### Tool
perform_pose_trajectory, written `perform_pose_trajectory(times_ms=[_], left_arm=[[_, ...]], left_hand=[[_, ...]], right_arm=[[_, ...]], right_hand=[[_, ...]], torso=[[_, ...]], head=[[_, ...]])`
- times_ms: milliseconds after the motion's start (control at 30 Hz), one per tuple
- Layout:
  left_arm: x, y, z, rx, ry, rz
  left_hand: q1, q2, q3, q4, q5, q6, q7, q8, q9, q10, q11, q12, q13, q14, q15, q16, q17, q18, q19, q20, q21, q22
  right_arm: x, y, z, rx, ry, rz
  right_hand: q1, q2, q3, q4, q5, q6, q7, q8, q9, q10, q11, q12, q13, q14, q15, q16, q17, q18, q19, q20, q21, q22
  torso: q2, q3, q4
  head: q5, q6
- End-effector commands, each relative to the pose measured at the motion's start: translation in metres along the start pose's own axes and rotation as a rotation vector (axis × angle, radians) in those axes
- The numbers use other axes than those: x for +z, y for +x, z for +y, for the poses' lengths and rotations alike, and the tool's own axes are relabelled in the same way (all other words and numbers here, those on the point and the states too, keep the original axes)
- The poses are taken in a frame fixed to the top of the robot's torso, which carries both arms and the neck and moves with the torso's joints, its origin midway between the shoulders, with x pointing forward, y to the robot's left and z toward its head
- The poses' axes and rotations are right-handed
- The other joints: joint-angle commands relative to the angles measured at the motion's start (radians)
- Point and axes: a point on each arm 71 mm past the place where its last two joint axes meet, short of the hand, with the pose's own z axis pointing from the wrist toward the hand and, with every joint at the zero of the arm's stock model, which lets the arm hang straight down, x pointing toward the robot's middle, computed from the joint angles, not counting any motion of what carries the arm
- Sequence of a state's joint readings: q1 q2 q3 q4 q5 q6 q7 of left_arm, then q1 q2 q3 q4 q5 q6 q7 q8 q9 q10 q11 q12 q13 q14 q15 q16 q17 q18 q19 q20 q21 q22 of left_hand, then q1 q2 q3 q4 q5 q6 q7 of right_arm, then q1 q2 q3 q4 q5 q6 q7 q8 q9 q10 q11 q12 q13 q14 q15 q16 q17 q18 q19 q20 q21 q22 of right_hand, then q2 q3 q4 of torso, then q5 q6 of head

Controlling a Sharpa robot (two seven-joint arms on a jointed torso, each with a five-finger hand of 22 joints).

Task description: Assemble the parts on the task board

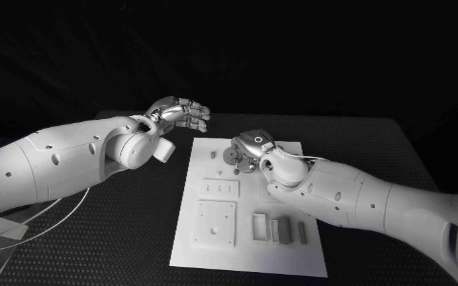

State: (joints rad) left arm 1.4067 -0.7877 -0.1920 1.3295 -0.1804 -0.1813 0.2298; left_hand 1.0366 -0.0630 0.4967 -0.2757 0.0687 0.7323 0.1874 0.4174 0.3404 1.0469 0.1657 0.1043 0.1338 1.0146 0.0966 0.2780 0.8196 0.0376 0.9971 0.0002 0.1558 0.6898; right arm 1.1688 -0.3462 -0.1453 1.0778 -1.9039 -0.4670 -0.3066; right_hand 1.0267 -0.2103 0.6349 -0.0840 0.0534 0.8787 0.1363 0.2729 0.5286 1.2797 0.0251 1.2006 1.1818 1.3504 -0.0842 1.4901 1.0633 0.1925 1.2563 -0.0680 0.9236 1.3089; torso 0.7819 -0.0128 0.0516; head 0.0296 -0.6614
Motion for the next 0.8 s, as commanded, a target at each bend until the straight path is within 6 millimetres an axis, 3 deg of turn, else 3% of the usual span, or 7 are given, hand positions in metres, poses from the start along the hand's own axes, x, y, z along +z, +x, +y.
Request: perform_pose_trajectory(times_ms=[33,367,633,800], left_arm=[[0.0005,0.0019,-0.0018,0.000,0.009,0.009],[0.0006,0.0021,-0.0017,0.000,0.006,0.010],[0.0011,0.0039,-0.0020,-0.001,0.005,0.017],[0.0010,0.0034,-0.0018,-0.001,0.004,0.015]], left_hand=[[-0.003,-0.009,-0.002,0.000,-0.007,-0.005,0.027,-0.005,-0.001,0.004,0.003,-0.006,0.001,0.005,0.000,-0.006,0.001,0.009,0.003,-0.004,-0.006,0.001],[-0.003,-0.009,-0.002,0.000,-0.007,-0.007,0.028,-0.006,-0.002,0.003,0.004,-0.007,0.001,0.006,0.000,-0.007,0.002,0.009,0.004,-0.004,-0.007,0.001],[-0.004,-0.010,-0.002,0.000,-0.007,-0.008,0.028,-0.007,-0.002,0.003,0.004,-0.007,0.001,0.006,0.000,-0.008,0.002,0.009,0.004,-0.004,-0.007,0.001],[-0.003,-0.010,-0.002,0.000,-0.007,-0.009,0.029,-0.008,-0.002,0.002,0.004,-0.008,0.001,0.006,0.000,-0.008,0.002,0.009,0.003,-0.004,-0.007,0.002]], right_arm=[[0.0002,0.0018,0.0007,-0.003,0.007,0.014],[0.0011,0.0032,-0.0014,-0.005,0.018,0.026],[0.0017,0.0040,-0.0001,0.015,0.015,0.039],[0.0016,0.0036,0.0006,0.018,0.013,0.035]], right_hand=[[0.004,0.012,-0.007,0.001,0.006,0.009,0.000,0.003,0.002,-0.007,-0.001,0.001,0.000,0.001,0.002,0.003,0.000,0.069,-0.002,-0.008,-0.004,0.018],[0.005,0.019,-0.012,-0.003,0.005,0.012,-0.001,0.005,0.003,-0.007,-0.003,0.003,-0.001,0.001,0.001,0.003,0.001,0.069,-0.003,-0.007,-0.003,0.019],[0.000,0.064,-0.028,-0.008,0.006,0.007,0.000,0.000,0.002,-0.010,-0.002,0.002,-0.005,-0.003,0.001,0.001,-0.006,0.069,-0.010,-0.004,-0.002,0.019],[-0.001,0.065,-0.031,-0.010,0.005,0.007,0.000,0.000,0.001,-0.010,-0.001,0.003,-0.004,-0.002,0.001,0.002,-0.005,0.069,-0.011,-0.004,-0.002,0.019]], torso=[[0.000,0.0006,0.0001],[0.000,0.0011,-0.0003],[0.000,0.0007,-0.0003],[-0.001,0.0011,-0.0005]], head=[[0.000,0.000],[0.000,-0.001],[-0.001,-0.003],[-0.001,-0.003]])
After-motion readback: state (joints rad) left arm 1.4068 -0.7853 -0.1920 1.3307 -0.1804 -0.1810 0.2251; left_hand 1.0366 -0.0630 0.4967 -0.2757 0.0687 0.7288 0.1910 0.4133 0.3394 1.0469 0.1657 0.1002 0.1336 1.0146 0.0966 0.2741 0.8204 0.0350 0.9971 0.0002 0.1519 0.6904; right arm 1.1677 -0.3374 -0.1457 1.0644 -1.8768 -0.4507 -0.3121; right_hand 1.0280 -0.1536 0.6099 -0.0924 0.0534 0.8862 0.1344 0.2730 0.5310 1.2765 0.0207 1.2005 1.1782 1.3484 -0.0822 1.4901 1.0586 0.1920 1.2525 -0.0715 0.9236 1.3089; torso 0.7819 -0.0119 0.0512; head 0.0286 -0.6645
